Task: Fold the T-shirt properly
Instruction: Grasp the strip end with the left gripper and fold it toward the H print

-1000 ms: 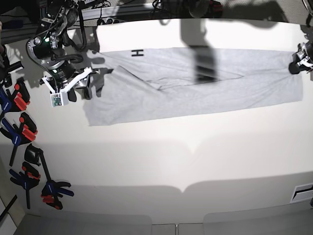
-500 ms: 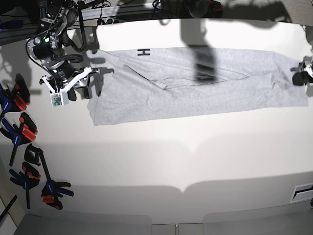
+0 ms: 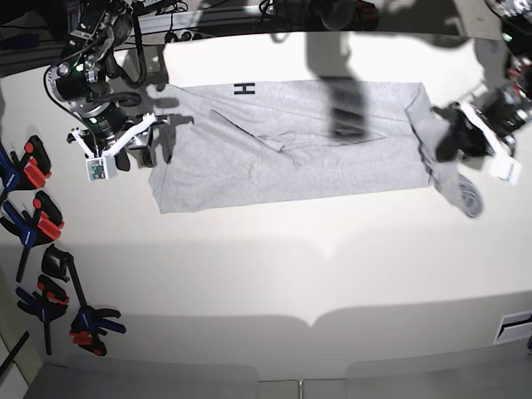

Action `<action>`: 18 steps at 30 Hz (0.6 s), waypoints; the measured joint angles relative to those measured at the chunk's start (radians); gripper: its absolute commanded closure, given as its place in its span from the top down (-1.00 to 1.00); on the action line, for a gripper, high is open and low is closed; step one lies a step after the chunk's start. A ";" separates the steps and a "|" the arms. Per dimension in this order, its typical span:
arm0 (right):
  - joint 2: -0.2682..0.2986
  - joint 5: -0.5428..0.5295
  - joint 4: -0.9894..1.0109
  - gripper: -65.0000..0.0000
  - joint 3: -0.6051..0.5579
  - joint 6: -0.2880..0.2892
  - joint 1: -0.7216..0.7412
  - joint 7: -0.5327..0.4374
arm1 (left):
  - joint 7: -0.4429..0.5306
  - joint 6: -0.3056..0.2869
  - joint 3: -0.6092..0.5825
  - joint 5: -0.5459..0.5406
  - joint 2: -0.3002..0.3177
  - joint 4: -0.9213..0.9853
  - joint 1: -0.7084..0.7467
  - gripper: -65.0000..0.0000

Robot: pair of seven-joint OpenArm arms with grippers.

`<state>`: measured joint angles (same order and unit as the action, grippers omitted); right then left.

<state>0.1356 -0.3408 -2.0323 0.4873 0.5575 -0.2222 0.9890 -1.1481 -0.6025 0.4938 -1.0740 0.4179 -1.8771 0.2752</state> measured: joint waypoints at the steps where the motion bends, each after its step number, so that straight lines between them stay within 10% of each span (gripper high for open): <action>1: 0.000 0.000 0.000 -0.17 0.000 0.000 0.000 0.000 | -0.001 0.000 -0.024 0.019 -0.020 0.000 0.005 -1.00; 18: 0.000 0.000 0.000 -0.17 0.000 0.000 0.000 0.000 | 0.129 0.051 -0.264 0.167 -0.188 0.003 -0.034 -1.00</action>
<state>0.1360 -0.3412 -2.0323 0.4870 0.5575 -0.2218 0.9886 -1.0187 -0.5510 0.2302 -0.9066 0.2302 -1.8736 0.2413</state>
